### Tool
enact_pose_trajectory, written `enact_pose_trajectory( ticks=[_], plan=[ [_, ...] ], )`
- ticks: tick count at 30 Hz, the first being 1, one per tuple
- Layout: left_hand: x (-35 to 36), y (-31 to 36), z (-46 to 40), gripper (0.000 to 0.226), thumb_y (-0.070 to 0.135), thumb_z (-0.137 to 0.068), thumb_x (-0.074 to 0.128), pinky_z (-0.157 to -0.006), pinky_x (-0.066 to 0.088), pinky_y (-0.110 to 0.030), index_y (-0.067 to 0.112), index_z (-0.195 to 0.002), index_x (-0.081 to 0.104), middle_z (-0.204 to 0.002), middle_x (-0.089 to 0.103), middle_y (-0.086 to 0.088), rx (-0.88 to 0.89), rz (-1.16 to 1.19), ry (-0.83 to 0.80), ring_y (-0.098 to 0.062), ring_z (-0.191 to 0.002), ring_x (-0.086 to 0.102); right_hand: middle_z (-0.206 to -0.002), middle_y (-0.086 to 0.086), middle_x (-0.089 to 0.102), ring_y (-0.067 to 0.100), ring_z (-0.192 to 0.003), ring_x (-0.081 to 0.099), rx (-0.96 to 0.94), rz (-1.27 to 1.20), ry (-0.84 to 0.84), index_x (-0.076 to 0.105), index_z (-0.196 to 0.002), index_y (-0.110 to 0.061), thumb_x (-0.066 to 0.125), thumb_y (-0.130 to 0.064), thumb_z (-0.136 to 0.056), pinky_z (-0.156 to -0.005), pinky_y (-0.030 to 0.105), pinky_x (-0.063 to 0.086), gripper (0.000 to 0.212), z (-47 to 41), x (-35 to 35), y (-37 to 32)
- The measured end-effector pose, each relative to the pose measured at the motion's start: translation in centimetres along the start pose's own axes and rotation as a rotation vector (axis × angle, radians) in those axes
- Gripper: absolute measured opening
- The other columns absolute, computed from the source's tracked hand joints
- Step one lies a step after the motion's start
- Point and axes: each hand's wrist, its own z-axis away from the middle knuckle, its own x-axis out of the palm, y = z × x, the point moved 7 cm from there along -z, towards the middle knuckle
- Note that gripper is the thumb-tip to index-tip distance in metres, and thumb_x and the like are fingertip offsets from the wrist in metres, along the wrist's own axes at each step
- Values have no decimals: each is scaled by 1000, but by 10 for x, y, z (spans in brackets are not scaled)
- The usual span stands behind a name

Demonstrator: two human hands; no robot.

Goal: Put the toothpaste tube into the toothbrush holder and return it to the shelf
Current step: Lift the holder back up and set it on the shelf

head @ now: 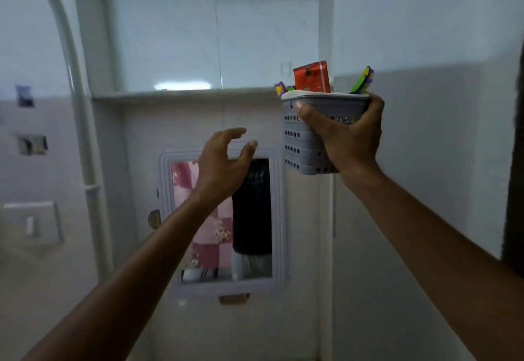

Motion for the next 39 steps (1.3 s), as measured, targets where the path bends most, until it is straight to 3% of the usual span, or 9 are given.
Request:
enact_pose_trajectory(
  ticks=[2,9,14,18,22,28,32,35,39],
  plan=[
    [-4,6,-30,45,53,-100,64,-114,47,-47,28,-137,65,-141,64,5,23,-48,45,-10,-131,57,-130,-7,68,17,-119,70,-18,-11,2,54,-129,-26,99,-71,-46,-105,42,60,104,-22,7,-15],
    [8,18,-119,55,62,-99,55,-127,23,-60,31,-143,60,-148,57,1,119,-305,163,-24,-150,41,-132,-8,63,22,-126,65,-83,11,23,52,-130,-27,95,-76,-46,-106,43,58,107,-71,30,-48],
    [30,-6,-150,60,65,-106,38,-132,0,-56,30,-150,56,-159,51,1,56,-380,71,-24,-160,26,-132,-8,62,22,-125,64,-116,42,49,52,-132,-25,95,-76,-46,-105,41,58,108,-89,43,-58],
    [32,-19,-147,50,56,-110,35,-132,10,-50,33,-142,64,-140,67,9,134,-432,167,-21,-147,45,-130,-10,58,22,-124,60,-164,54,40,50,-132,-25,92,-77,-46,-94,30,54,109,-103,59,-60],
    [33,-20,-149,48,56,-110,37,-132,13,-47,33,-137,68,-135,70,10,110,-406,173,-19,-142,49,-125,-11,54,21,-117,54,-230,51,82,50,-133,-21,90,-79,-49,-72,10,30,109,-122,81,-68],
    [27,-19,-153,44,47,-112,38,-131,15,-46,29,-131,73,-133,73,8,129,-385,170,-20,-135,56,-139,1,56,25,-128,54,-242,75,62,48,-144,-12,95,-73,-59,-102,33,49,114,-145,128,-59],
    [27,-19,-155,43,46,-112,38,-130,17,-46,30,-131,73,-133,73,9,129,-409,162,-20,-134,57,-166,15,37,38,-155,38,-137,250,-90,10,-173,-10,88,-70,-75,-121,50,40,138,-145,162,-29],
    [28,-20,-155,42,45,-112,38,-130,18,-47,30,-131,73,-132,73,9,146,-419,171,-20,-132,59,-164,19,25,43,-149,36,-184,447,-220,-19,-173,-27,83,-63,-84,-117,59,43,140,-143,178,-14],
    [29,-22,-155,42,45,-112,39,-129,20,-48,29,-130,73,-129,74,8,156,-427,193,-20,-129,60,-168,21,11,46,-147,36,-213,652,-395,-31,-168,-37,72,-71,-91,-116,57,42,133,-142,185,9]
  ],
)
